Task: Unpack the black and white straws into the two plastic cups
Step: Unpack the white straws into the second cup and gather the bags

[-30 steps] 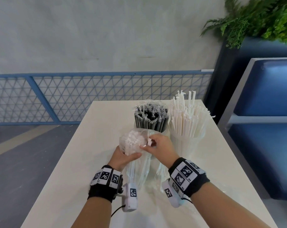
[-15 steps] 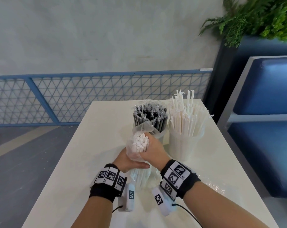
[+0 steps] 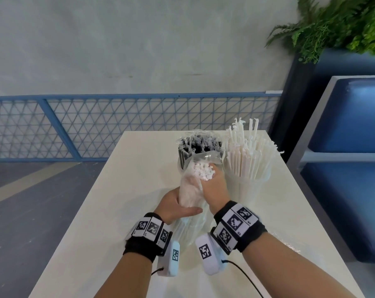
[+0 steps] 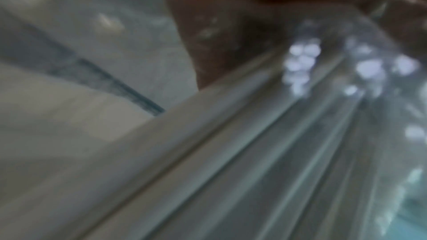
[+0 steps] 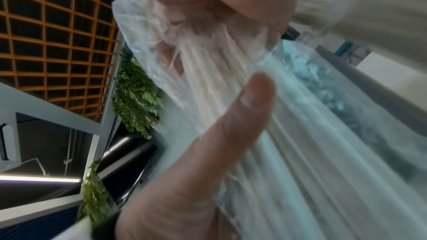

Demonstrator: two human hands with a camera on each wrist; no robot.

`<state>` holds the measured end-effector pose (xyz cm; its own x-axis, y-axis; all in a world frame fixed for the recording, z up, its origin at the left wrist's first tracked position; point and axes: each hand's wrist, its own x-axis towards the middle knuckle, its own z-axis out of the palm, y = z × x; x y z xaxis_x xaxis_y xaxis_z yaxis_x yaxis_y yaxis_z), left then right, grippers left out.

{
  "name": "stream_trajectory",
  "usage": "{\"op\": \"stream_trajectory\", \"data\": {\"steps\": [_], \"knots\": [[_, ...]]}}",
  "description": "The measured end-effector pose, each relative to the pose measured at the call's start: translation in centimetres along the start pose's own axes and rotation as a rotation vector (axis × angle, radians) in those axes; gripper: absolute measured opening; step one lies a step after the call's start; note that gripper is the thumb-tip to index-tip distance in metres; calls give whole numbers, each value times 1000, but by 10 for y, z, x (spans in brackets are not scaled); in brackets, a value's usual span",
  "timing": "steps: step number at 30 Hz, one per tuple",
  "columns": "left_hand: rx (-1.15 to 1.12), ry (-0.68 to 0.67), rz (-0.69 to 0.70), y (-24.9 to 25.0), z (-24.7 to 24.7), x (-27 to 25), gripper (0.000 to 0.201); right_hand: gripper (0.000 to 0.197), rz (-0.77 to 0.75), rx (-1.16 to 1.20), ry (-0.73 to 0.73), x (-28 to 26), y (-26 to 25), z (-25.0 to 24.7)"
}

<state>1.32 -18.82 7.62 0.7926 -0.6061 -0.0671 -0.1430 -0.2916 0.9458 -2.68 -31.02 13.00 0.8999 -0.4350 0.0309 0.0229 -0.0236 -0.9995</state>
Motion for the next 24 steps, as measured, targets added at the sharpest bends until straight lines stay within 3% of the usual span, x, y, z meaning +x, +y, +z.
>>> {"op": "stream_trajectory", "data": {"steps": [5,8,10,11,14,16,18,20,24], "knots": [[21,-5,2,1,-6,4,52,41,-22,158,20,11,-13,-11],[-3,-20,47,6,-8,3,67,14,24,278,6,17,-18,-18],[60,-14,122,12,-7,0,71,51,80,329,-41,19,-15,-22],[45,16,151,14,-5,0,66,51,44,334,-31,19,-14,-23],[149,210,249,21,0,0,44,20,-18,351,20,15,-20,-20],[175,308,284,23,4,1,25,15,-50,389,18,12,-21,-19],[144,353,291,24,4,0,26,16,-62,366,25,12,-17,-20],[150,400,280,21,4,1,33,28,-14,339,47,14,-12,-19],[190,530,134,11,-2,5,36,79,82,394,161,21,-9,-24]]}}
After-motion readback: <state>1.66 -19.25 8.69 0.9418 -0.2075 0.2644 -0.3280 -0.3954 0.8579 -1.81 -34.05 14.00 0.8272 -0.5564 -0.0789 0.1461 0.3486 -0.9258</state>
